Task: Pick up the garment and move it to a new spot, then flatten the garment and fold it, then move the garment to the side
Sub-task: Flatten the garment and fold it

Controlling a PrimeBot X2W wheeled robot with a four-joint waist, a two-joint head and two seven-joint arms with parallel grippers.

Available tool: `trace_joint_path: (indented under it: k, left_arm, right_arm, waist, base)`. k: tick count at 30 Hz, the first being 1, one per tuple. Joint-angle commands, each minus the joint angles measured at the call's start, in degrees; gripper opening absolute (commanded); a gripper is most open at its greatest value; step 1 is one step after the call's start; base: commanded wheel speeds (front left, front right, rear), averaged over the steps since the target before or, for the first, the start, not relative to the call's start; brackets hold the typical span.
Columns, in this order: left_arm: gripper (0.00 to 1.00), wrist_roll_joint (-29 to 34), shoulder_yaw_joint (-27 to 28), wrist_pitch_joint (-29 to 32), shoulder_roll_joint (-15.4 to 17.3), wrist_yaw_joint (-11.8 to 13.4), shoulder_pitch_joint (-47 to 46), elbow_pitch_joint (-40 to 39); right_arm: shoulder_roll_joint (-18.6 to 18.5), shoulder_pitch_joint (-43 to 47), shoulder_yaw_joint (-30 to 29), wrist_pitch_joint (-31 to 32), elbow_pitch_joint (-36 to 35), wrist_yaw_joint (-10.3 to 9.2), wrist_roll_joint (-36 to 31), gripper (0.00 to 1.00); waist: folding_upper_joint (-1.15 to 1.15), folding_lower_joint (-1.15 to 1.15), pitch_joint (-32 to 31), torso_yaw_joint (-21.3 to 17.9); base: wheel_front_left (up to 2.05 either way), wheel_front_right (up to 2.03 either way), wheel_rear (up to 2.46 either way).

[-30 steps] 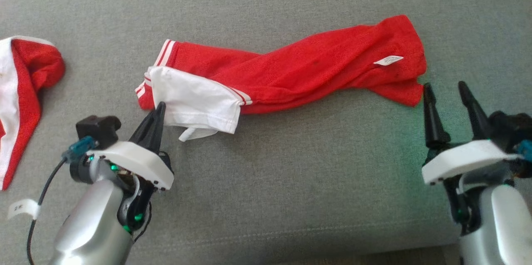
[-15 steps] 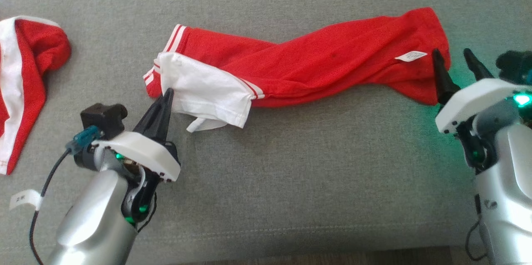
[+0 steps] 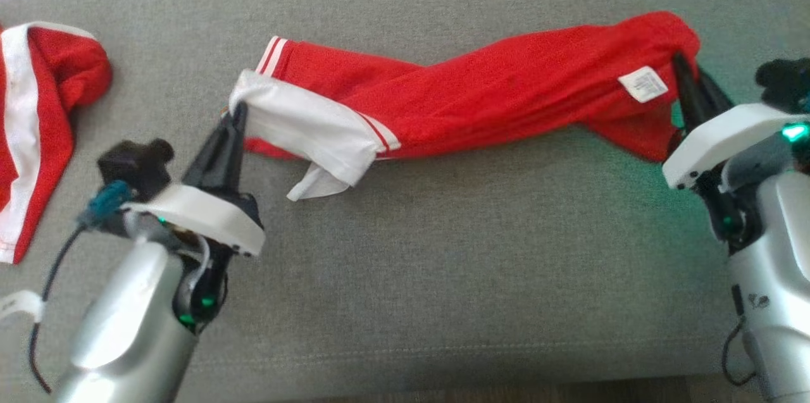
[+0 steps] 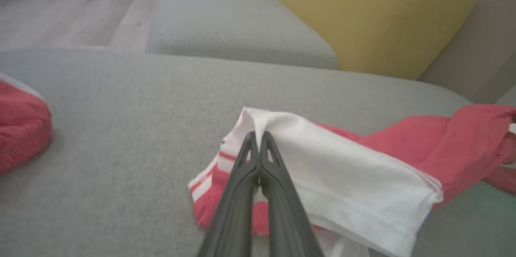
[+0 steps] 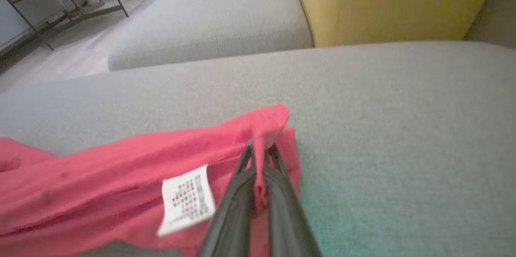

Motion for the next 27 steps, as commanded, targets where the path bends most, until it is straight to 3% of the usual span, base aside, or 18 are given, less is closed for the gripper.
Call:
trace_joint_path:
  k: [1, 13, 20, 27]
  left_arm:
    - [0.0, 0.62, 3.09, -0.8, 2.43, 0.61, -1.72, -3.35]
    - [0.0, 2.28, 8.03, 1.09, 7.62, 5.82, -2.23, -23.39]
    - [0.0, 4.01, 10.63, 4.41, 10.22, 9.26, -4.6, -35.63]
    - [0.0, 5.54, 11.04, 8.25, 11.73, 11.13, -6.86, -42.62]
  right_arm:
    - [-1.13, -1.41, 1.01, -0.81, -3.38, -0.04, -0.08, 0.0]
    - [-0.68, 2.26, -3.66, -0.99, -25.73, -0.04, -3.31, 0.0]
    - [1.14, 6.08, -7.81, 3.63, -41.08, -0.04, -5.35, 0.0]
    - [3.91, 9.31, -10.61, 8.11, -49.03, -0.04, -5.67, 0.0]
  waist:
    - [0.0, 0.0, -0.58, -0.24]
    - [0.0, 0.0, -5.68, -1.45]
    - [0.0, 0.0, -9.36, -1.91]
    - [0.0, 0.0, -11.93, -2.12]
  base:
    - [0.0, 0.0, 0.0]
    - [0.0, 0.0, 0.0]
    - [0.0, 0.0, 0.0]
    - [0.0, 0.0, 0.0]
